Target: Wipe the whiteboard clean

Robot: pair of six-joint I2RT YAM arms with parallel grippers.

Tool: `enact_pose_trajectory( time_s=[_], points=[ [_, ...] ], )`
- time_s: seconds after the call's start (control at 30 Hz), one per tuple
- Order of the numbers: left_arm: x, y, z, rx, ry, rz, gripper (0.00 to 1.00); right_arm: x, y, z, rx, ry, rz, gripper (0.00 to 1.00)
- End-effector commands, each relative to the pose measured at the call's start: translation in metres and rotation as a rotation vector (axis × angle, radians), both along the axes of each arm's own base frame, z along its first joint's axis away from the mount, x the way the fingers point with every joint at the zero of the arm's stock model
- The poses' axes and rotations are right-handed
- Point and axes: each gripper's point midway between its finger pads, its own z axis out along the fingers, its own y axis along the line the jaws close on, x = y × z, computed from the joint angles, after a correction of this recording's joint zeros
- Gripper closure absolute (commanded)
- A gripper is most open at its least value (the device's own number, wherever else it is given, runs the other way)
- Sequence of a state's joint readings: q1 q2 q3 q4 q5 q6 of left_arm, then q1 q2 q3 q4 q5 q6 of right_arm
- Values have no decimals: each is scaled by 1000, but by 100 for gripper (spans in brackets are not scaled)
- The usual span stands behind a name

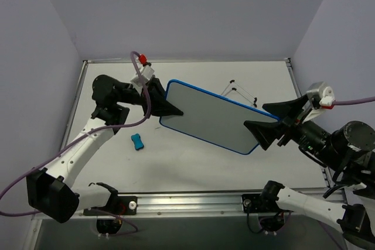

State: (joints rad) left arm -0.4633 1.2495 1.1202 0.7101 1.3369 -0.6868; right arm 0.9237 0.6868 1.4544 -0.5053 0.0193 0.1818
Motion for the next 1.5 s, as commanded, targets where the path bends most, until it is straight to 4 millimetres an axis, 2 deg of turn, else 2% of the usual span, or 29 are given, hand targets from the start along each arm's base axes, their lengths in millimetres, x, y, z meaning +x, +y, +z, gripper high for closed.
enact_pose_trajectory(
  time_s=[0.0, 0.07, 0.1, 0.13, 0.17, 0.2, 0.23, 0.3, 0.4, 0.43, 0.5, 0.53, 0.63, 0.73, 0.8, 0.87, 1.07, 1.1, 1.13, 1.2, 1.23, 1.3, 1.33, 1.43, 1.47],
  points=[
    [25, -9, -9, 37, -13, 64, 98, -2, -35, 19, -26, 5, -109, 20],
    [31, -13, -15, 54, 15, 50, 98, -12, -22, 27, -52, -2, -14, 21],
    [33, -15, -18, 63, 24, 33, 98, -6, -1, 9, -146, 49, 31, 22],
    [33, -16, -20, 69, 34, 25, 98, -2, 9, 0, -206, 58, 57, 22],
    [32, -16, -20, 66, 34, 13, 98, -10, 23, -12, -260, 86, 148, 23],
    [29, -16, -21, 67, 31, -4, 98, -3, 42, -28, -324, 121, 186, 23],
    [29, -16, -23, 68, 37, -7, 98, -1, 51, -36, -355, 134, 214, 24],
    [25, -16, -26, 72, 30, -33, 98, 7, 66, -45, -413, 135, 245, 24],
    [17, -18, -30, 81, 27, -70, 98, 22, 74, -49, -478, 116, 221, 23],
    [15, -18, -31, 86, 29, -83, 98, 25, 74, -43, -484, 101, 214, 22],
    [12, -21, -34, 92, 33, -103, 98, 34, 76, -51, -552, 107, 203, 22],
    [12, -21, -35, 95, 36, -106, 98, 36, 73, -43, -552, 90, 187, 22],
    [14, -22, -40, 103, 49, -109, 98, 37, 69, -36, -572, 58, 189, 21],
    [16, -23, -43, 106, 58, -108, 98, 43, 54, -28, -586, 38, 119, 21],
    [20, -24, -45, 109, 57, -106, 98, 53, 38, -18, -579, 11, 10, 21],
    [23, -24, -49, 119, 69, -103, 98, 60, 28, -17, -592, 15, -61, 21],
    [18, -22, -51, 133, 67, -151, 98, 67, 28, -53, -714, 118, -19, 20],
    [17, -21, -51, 134, 67, -155, 98, 55, 43, -60, -689, 138, 116, 20],
    [16, -21, -49, 124, 41, -162, 98, 51, 47, -65, -681, 150, 176, 20],
    [13, -19, -48, 126, 51, -171, 98, 52, 47, -73, -673, 170, 209, 22],
    [10, -17, -45, 115, 10, -185, 98, 51, 49, -83, -674, 198, 237, 23],
    [5, -14, -46, 123, 23, -200, 98, 53, 50, -87, -655, 206, 266, 26],
    [3, -14, -45, 115, -2, -206, 98, 48, 55, -90, -639, 218, 314, 26],
    [0, -12, -46, 119, -9, -216, 98, 42, 64, -93, -620, 235, 383, 30],
    [0, -11, -47, 119, -14, -218, 98, 38, 67, -92, -608, 236, 412, 41]
  ],
)
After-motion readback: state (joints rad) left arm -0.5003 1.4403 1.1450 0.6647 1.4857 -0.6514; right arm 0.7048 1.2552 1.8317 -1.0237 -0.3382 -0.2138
